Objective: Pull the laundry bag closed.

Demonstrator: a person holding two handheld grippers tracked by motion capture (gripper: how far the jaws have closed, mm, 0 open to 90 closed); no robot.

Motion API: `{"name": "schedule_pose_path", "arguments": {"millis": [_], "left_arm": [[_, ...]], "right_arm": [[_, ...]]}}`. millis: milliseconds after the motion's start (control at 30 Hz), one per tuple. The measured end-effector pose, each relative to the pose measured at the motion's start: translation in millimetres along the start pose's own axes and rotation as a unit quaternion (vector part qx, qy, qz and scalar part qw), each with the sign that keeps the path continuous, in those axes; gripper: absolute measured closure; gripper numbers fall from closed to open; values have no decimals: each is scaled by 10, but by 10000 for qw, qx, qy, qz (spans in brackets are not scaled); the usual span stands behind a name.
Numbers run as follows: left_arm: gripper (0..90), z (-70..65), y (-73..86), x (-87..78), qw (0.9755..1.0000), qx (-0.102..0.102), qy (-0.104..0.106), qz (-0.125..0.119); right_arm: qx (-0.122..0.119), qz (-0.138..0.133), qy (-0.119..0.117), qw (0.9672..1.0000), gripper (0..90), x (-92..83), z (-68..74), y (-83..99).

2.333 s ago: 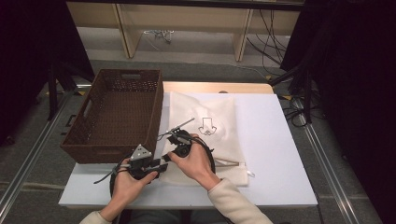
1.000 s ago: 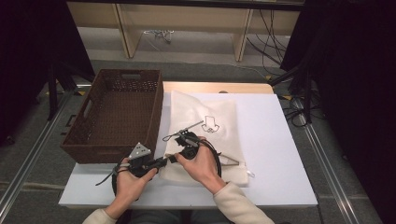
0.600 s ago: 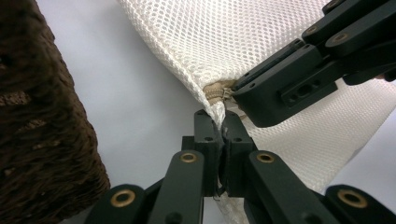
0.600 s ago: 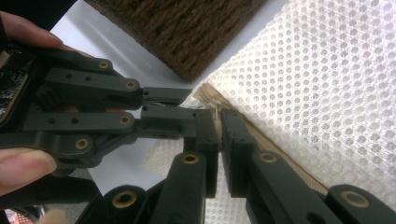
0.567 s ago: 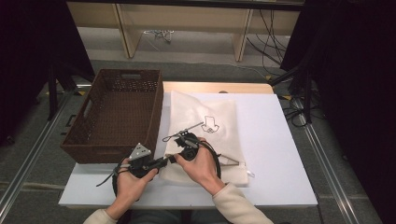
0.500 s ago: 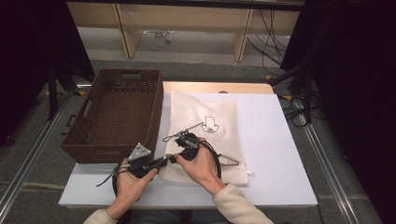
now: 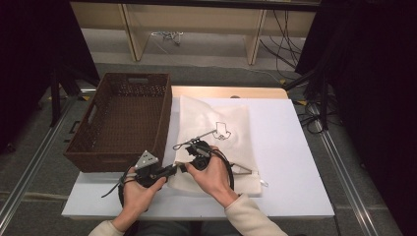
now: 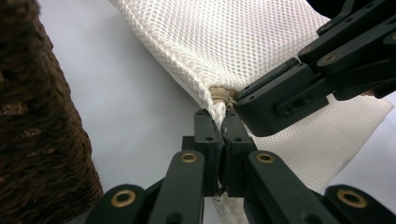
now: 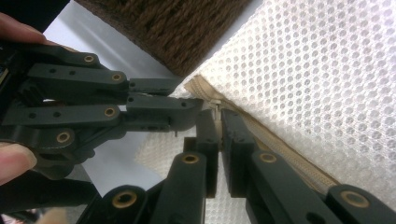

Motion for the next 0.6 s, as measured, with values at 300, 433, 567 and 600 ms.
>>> {"name": "schedule_pose_path", "arguments": {"millis": [300,433,567,600], "left_arm": [[871,-12,-17,-14,9999,-41,120,-4],[871,-11,-17,-11,10000,15,70,-37],[871,-12,-12,-19,9999,74,99,-39],[871,-14,-18,-25,9999,58,96,-59]], "right_arm": [[137,-19,-7,9999,876,-28,-15,17],[57,-45,-8,10000,876,-59,12,-3],[129,-65,-41,9999,876,-22,8,10],[59,-89,-39,9999,877,-19,-1,9]]}}
Point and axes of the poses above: each handheld gripper's, and its own axes: x roughly forward along the jaws, y roughly out of its underside, z roughly to its left, the point moved 6 cm from there along x, roughly forward along the jaws, and after that the axes turned 3 degrees about -x, right-handed, at the moved point
